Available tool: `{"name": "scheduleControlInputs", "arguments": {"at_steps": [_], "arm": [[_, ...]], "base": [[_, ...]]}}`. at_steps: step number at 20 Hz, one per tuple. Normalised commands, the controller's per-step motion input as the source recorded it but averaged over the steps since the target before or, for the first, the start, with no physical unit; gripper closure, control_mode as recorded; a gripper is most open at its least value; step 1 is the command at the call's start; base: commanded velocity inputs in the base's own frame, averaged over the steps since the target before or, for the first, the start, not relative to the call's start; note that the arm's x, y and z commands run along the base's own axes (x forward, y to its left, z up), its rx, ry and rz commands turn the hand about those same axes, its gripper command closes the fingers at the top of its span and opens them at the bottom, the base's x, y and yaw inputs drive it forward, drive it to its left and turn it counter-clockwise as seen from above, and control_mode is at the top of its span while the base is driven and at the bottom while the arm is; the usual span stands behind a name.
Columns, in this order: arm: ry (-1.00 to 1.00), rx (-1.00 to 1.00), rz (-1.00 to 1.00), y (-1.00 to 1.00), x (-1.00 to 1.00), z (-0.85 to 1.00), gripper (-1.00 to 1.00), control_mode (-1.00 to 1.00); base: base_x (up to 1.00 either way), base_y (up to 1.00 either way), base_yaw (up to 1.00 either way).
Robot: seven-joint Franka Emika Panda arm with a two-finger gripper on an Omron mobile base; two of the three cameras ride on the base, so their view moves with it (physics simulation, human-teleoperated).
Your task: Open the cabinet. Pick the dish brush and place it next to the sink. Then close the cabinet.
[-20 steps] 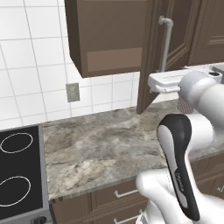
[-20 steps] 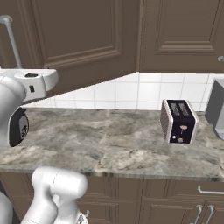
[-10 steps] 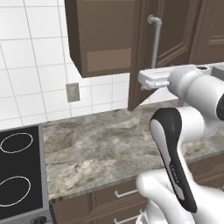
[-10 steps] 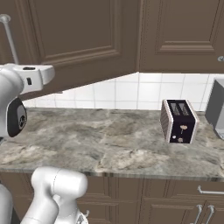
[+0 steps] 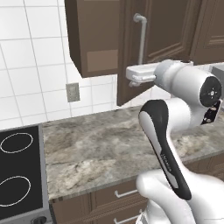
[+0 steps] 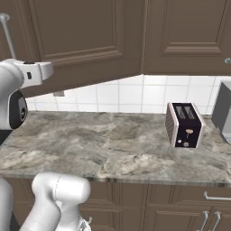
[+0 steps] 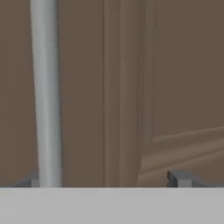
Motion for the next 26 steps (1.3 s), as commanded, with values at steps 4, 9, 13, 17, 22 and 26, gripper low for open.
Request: {"name": "scheduleControlInputs", "arguments": {"at_steps": [4, 9, 13, 17, 22, 26], "arm": [[0.03, 0.00, 0.03, 0.00, 0.69, 0.00, -1.00, -1.00], [0.03, 0.00, 0.00, 0.00, 0.67, 0.00, -1.00, -1.00], [0.03, 0.00, 0.00, 0.00, 0.77, 0.00, -1.00, -1.00], [0.02, 0.00, 0.00, 0.00, 0.70, 0.00, -1.00, -1.00], [0.01, 0.00, 0.00, 0.00, 0.56, 0.00, -1.00, -1.00], [0.02, 0.00, 0.01, 0.00, 0.55, 0.00, -1.00, -1.00]], "base": [[0.00, 0.00, 0.00], [0.00, 0.00, 0.00], [0.00, 0.00, 0.00], [0.00, 0.00, 0.00], [0.00, 0.00, 0.00], [0.00, 0.00, 0.00]]}}
